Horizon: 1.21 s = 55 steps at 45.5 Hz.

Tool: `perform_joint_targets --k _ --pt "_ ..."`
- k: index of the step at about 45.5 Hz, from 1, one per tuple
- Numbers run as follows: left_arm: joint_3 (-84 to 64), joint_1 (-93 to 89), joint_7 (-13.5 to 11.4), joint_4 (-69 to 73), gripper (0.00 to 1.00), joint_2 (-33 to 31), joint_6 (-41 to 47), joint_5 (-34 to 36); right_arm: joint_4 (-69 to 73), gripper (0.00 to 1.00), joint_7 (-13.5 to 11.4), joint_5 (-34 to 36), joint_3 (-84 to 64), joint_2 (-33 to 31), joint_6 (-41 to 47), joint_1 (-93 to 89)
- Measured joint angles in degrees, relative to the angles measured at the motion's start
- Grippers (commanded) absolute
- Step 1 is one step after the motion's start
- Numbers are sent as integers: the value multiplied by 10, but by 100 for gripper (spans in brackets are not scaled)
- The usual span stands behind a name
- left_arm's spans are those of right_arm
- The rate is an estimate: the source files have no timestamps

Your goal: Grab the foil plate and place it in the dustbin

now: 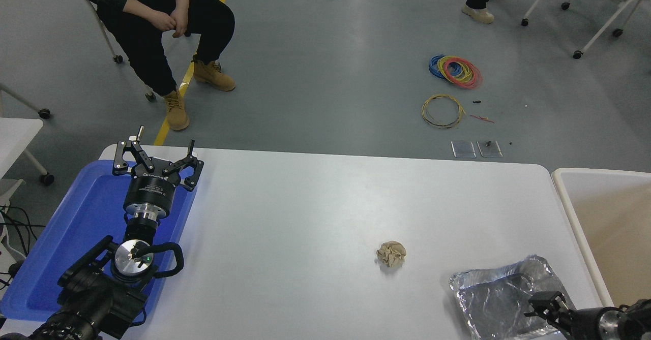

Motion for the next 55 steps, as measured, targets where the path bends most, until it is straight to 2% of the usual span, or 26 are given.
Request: perform_joint_targets --k 7,12,16,18,31,55 --pt "0 0 0 0 100 0 0 0 -5 47 2 -13 5 5 -18 -9" --pt "0 0 0 0 100 0 0 0 -7 39 3 -35 7 8 -30 -13" --pt "0 0 0 0 100 0 0 0 -7 18 4 -50 8 9 -39 -15" --pt "0 0 0 0 100 0 0 0 -8 13 5 -54 8 9 -41 -16" --pt "0 0 0 0 100 0 0 0 -11 0 6 -72 9 11 -49 -23" --pt "0 0 0 0 100 0 0 0 -17 0 7 -81 7 19 -52 -25"
